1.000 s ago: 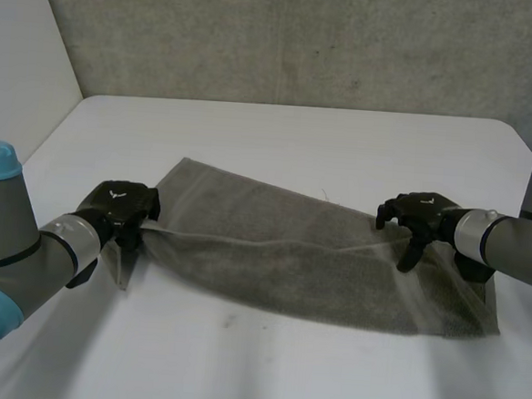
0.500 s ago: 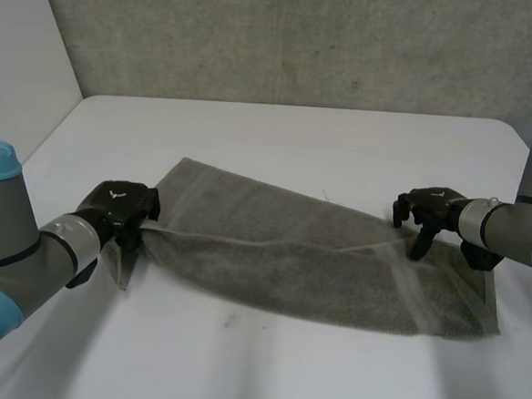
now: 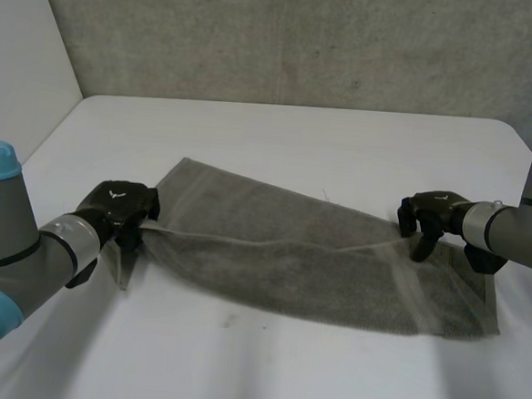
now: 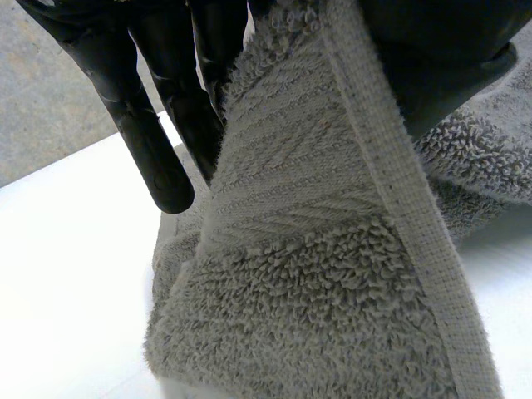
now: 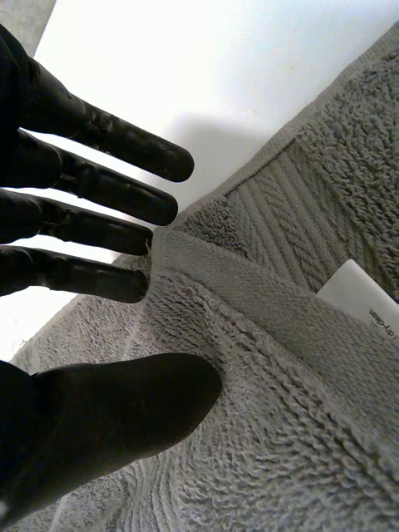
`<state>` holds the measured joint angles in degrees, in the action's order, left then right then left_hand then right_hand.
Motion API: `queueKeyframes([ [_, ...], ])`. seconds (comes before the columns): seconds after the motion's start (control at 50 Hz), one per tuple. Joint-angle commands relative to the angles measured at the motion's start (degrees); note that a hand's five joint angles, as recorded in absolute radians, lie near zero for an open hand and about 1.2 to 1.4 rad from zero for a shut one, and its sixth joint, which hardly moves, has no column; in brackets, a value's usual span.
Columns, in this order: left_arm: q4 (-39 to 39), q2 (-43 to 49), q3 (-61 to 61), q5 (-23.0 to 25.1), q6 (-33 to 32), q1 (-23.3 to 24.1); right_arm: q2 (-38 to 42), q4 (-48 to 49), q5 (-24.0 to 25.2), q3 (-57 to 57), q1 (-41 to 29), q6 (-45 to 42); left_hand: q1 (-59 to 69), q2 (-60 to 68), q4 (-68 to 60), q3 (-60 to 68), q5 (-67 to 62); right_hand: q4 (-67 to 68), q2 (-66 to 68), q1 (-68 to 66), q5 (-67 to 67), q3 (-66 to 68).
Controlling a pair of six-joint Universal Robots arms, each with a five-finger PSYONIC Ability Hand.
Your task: Fold the towel.
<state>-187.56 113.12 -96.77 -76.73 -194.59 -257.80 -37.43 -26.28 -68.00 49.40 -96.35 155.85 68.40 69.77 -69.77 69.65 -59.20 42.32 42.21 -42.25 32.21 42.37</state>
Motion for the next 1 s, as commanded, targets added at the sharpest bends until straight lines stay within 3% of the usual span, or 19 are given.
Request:
queueKeyframes([
  [0.02, 0.0, 0.0, 0.0, 0.09, 0.0, 0.02, 0.08, -0.09, 0.24, 0.52, 0.46, -0.02, 11.6, 10.23, -10.23, 10.35, -10.8, 0.4, 0.51, -0.46, 0.51, 0.35],
  [0.18, 0.0, 0.0, 0.0, 0.09, 0.0, 0.02, -0.01, 0.0, 0.33, 0.78, 0.55, -0.19, 11.6, 10.23, -10.23, 10.35, -10.8, 2.59, 2.69, -2.65, 2.69, 2.54],
  [0.24, 0.0, 0.0, 0.0, 0.09, 0.0, 0.02, -0.01, -0.09, 0.33, 0.87, 0.55, -0.19, 11.6, 10.23, -10.23, 10.35, -10.8, 9.31, 9.42, -9.38, 9.42, 9.26],
  [0.28, 0.0, 0.0, 0.0, 0.0, 0.0, 0.02, -0.27, -0.09, 0.15, 0.87, 0.55, -0.19, 11.6, 10.23, -10.23, 10.35, -10.8, 24.36, 24.47, -24.43, 24.47, 24.31],
  [0.36, 0.0, 0.0, 0.0, 0.0, 0.0, 0.02, -1.15, 0.0, -0.11, 0.96, 0.55, -0.19, 11.6, 10.23, -10.23, 10.35, -10.8, 37.64, 37.75, -37.71, 37.75, 37.59],
  [0.56, 0.0, -0.18, 0.7, -0.09, 0.0, 0.1, -9.24, 0.44, 1.21, 5.79, 0.73, 0.07, 11.6, 10.23, -10.23, 10.35, -10.8, 37.68, 37.79, -37.75, 37.79, 37.63],
  [0.66, 0.0, -2.19, 0.27, -0.09, 0.0, 0.1, -15.73, 0.53, 4.89, 11.93, 0.82, -0.1, 11.6, 10.23, -10.23, 10.35, -10.8, 37.68, 37.79, -37.75, 37.79, 37.63],
  [0.8, 0.0, -2.64, -0.35, 0.0, 0.08, 0.11, -14.96, 0.79, 5.6, 13.7, 1.17, -0.72, 11.6, 10.23, -10.23, 10.35, -10.8, 37.68, 37.79, -37.75, 37.79, 37.63],
  [0.82, 0.0, -2.64, -0.53, 0.09, 0.0, 0.19, -13.65, 0.53, 5.51, 13.53, 1.08, -1.15, 11.6, 10.23, -10.23, 10.35, -10.8, 19.26, 19.36, -19.32, 19.37, 19.21],
  [0.84, 0.0, -2.64, -0.53, 0.09, 0.0, 0.19, -13.63, 0.53, 5.51, 13.53, 1.08, -1.16, 11.6, 10.23, -10.23, 10.35, -10.8, 19.07, 19.18, -19.14, 19.18, 19.02],
  [0.86, 0.0, -2.46, -0.53, 0.09, 0.0, 0.19, -12.5, 0.53, 5.25, 13.27, 1.08, -1.85, 11.6, 10.23, -10.23, 10.35, -10.8, -0.75, -0.64, 0.68, -0.64, -0.8],
  [0.9, -0.09, -2.37, -0.61, 0.09, -0.09, 0.28, -11.62, 0.53, 5.42, 13.18, 1.08, -2.3, 11.6, 10.23, -10.23, 10.35, -10.8, -7.77, -7.67, 7.71, -7.67, -7.82],
  [1.0, -0.09, -2.02, -0.53, 0.09, -0.09, 0.46, -10.03, 1.05, 4.63, 13.0, 0.9, -2.3, 11.6, 10.23, -10.23, 10.35, -10.8, -8.01, -7.91, 7.95, -7.9, -8.06],
])
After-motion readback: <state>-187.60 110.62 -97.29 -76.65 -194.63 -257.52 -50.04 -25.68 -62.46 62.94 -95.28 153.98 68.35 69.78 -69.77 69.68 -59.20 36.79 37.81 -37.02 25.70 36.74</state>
